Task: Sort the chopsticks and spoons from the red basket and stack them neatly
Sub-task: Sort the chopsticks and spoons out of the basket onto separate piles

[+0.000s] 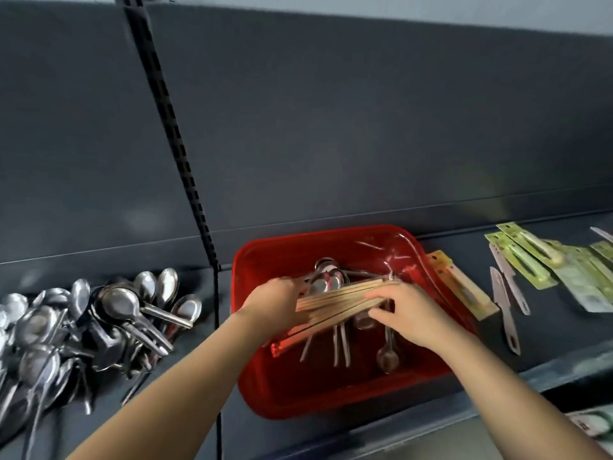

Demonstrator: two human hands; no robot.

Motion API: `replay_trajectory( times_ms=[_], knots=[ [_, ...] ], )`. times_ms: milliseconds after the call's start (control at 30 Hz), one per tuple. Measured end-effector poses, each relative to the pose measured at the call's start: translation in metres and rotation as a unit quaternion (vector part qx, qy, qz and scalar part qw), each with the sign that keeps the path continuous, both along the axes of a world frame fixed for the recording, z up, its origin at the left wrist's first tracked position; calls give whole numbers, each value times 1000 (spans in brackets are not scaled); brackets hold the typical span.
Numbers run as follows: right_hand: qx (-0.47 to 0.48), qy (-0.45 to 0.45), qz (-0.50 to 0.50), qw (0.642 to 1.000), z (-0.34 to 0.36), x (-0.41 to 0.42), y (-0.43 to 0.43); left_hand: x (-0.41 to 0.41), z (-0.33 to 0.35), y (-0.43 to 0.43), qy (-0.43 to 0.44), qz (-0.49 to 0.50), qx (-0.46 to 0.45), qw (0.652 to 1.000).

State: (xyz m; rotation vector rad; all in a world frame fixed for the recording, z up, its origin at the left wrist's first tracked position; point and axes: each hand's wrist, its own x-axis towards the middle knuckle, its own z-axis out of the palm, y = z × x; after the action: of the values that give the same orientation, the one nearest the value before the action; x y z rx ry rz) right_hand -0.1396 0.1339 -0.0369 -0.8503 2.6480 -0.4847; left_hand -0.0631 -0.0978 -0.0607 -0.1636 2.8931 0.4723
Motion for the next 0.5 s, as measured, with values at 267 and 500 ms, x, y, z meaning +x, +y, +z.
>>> replay_trajectory(
  times_ms=[267,500],
  knots=[
    [-35,-44,51,997,-9,-29,8,-8,-5,8,-62,38,34,997],
    [5,-35,121,992,-21,-44,-7,3,9,-5,-18,116,101,988]
  ],
)
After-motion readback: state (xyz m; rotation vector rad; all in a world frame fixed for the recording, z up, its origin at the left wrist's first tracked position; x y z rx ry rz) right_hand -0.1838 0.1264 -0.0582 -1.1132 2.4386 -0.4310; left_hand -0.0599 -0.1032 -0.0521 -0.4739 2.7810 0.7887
